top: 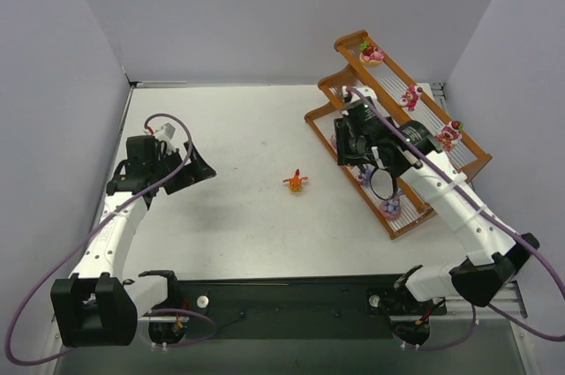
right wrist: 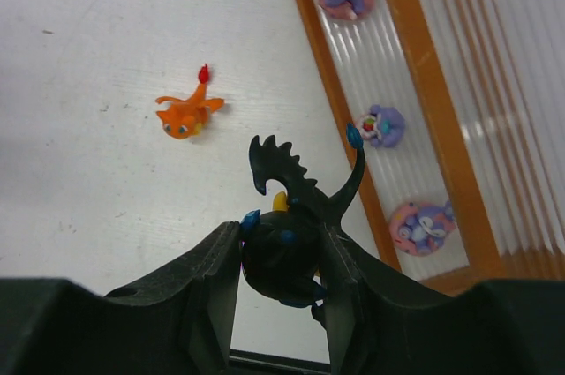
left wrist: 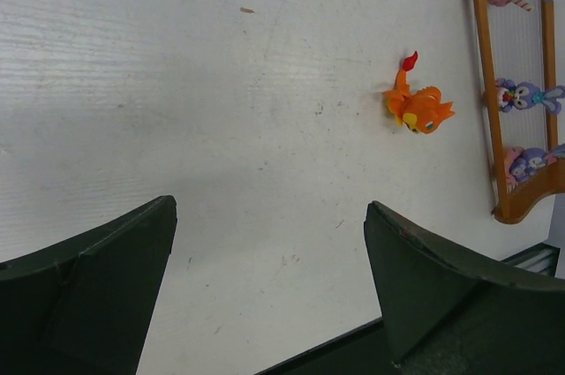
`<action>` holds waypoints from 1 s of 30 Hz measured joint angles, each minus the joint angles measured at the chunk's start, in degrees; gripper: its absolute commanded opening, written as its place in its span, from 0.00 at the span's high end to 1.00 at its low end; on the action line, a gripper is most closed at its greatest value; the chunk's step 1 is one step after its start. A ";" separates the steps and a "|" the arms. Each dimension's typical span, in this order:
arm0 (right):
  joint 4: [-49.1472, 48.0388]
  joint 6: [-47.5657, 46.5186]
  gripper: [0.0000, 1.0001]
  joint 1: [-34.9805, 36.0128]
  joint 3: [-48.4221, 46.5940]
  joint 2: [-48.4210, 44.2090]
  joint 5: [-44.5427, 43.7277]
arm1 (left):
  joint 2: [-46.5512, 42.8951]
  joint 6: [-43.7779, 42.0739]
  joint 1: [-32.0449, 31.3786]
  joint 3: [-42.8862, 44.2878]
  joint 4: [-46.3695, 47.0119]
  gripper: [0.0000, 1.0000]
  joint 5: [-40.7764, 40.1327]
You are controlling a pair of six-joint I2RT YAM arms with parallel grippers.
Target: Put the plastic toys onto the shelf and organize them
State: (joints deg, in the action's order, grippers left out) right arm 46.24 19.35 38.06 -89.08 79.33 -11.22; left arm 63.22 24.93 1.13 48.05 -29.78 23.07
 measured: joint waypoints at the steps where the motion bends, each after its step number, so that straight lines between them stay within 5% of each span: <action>1: 0.92 0.26 1.00 -0.94 0.66 -1.36 -0.50 | 0.26 0.15 -1.11 0.00 0.72 0.03 0.20; 17: 3.26 -3.13 1.00 -16.39 12.85 -9.86 -2.64 | 5.42 3.21 -23.02 3.28 15.96 0.03 1.46; 30: -6.40 -11.39 1.00 -26.62 19.47 -14.10 7.80 | 11.43 4.79 -33.27 5.60 27.96 0.03 3.41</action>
State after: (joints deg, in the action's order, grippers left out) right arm 39.83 7.97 11.44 -69.60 65.23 -3.42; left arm 74.65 29.71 -32.14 53.65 -1.83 26.48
